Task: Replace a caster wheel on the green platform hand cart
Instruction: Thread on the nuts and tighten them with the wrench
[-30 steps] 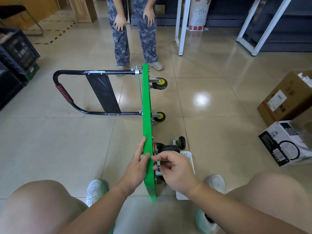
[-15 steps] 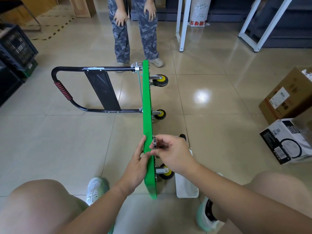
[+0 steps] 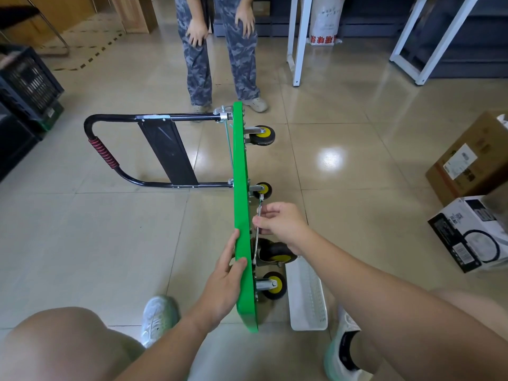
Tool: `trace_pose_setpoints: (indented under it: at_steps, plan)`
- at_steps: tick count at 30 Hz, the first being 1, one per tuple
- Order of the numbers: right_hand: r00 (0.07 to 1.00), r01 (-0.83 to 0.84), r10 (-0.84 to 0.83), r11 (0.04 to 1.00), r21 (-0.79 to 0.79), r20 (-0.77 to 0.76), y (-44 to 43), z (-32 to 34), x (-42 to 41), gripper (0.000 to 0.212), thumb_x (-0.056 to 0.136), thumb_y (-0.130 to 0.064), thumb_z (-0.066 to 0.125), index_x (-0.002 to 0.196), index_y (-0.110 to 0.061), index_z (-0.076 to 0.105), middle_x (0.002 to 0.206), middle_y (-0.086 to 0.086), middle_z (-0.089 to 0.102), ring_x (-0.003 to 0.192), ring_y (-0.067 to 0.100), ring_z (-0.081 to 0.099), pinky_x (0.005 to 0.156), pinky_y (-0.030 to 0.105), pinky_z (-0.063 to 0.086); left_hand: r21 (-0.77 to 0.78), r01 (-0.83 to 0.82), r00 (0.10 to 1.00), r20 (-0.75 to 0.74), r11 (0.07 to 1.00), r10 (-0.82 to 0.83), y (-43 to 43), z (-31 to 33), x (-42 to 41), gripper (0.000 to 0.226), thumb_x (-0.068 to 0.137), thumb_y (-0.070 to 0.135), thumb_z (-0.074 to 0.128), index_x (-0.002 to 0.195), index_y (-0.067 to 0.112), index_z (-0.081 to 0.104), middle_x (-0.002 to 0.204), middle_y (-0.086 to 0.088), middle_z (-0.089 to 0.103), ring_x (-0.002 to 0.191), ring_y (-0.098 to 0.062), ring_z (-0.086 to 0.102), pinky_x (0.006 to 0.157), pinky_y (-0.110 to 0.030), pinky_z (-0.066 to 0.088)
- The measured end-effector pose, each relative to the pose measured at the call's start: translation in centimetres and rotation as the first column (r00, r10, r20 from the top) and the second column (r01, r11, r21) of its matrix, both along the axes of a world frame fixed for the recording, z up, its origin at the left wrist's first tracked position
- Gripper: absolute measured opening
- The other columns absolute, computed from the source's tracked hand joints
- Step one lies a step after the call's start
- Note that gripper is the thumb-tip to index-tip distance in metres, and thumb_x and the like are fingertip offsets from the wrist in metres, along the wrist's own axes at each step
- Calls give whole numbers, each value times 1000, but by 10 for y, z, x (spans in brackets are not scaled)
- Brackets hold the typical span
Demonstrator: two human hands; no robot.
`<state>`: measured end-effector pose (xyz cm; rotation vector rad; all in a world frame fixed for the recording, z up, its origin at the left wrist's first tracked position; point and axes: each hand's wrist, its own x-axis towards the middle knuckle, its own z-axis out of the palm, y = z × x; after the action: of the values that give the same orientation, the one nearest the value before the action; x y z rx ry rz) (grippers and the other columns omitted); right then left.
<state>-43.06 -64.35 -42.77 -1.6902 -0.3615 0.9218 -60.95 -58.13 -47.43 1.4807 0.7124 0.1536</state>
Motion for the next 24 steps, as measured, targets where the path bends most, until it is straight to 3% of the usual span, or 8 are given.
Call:
trace_pose_setpoints:
  at_steps: [4, 8, 12, 15, 20, 24]
  plan:
    - [996, -21, 22, 1000, 4, -90, 7, 0, 11, 17, 85, -2, 75, 99, -8, 68, 98, 10, 75, 89, 21, 75, 84, 39, 62, 11, 4, 1000, -4, 1000, -4, 2, -2, 1, 56, 110, 29, 41, 138, 77, 30, 133, 41, 50, 121, -2, 60, 113, -41, 44]
    - [994, 54, -48, 997, 63, -94, 6, 11, 12, 15, 86, 1, 73, 96, -7, 66, 93, 11, 72, 87, 23, 74, 80, 36, 62, 13, 10, 1000, 14, 1000, -10, 3, -3, 2, 54, 101, 41, 44, 139, 77, 28, 154, 28, 38, 136, -7, 50, 118, -43, 38]
    - [996, 59, -66, 992, 114, 65, -16, 35, 8, 21, 82, 3, 75, 100, -5, 67, 96, 11, 72, 89, 19, 72, 76, 27, 61, 12, 8, 1000, 8, 1000, -8, 1, -1, 1, 55, 109, 33, 41, 138, 78, 27, 156, 23, 35, 134, -7, 50, 118, -43, 39]
    - [973, 6, -27, 996, 90, 228, -43, 44, -11, 23, 78, -1, 80, 97, -10, 69, 94, 4, 76, 90, 15, 73, 81, 25, 59, 32, 16, 1000, -8, 999, -15, -1, 2, 1, 57, 111, 31, 39, 138, 79, 25, 157, 20, 36, 130, -10, 54, 115, -45, 42]
    - [979, 64, -104, 974, 218, 176, -74, 31, -53, 29, 74, 17, 76, 84, -9, 67, 85, 3, 76, 80, 9, 72, 75, 22, 57, 90, -5, 1000, -20, 996, 7, -2, 4, 1, 57, 108, 32, 41, 138, 79, 26, 155, 20, 41, 128, -8, 56, 115, -45, 42]
    - [959, 68, -135, 964, 259, 249, -82, 11, -77, 29, 73, 18, 77, 85, -7, 69, 87, 4, 77, 80, 9, 72, 76, 19, 56, 100, -4, 1000, -9, 995, 5, -3, 5, 0, 56, 106, 35, 42, 138, 78, 27, 154, 19, 45, 127, -6, 57, 115, -42, 42]
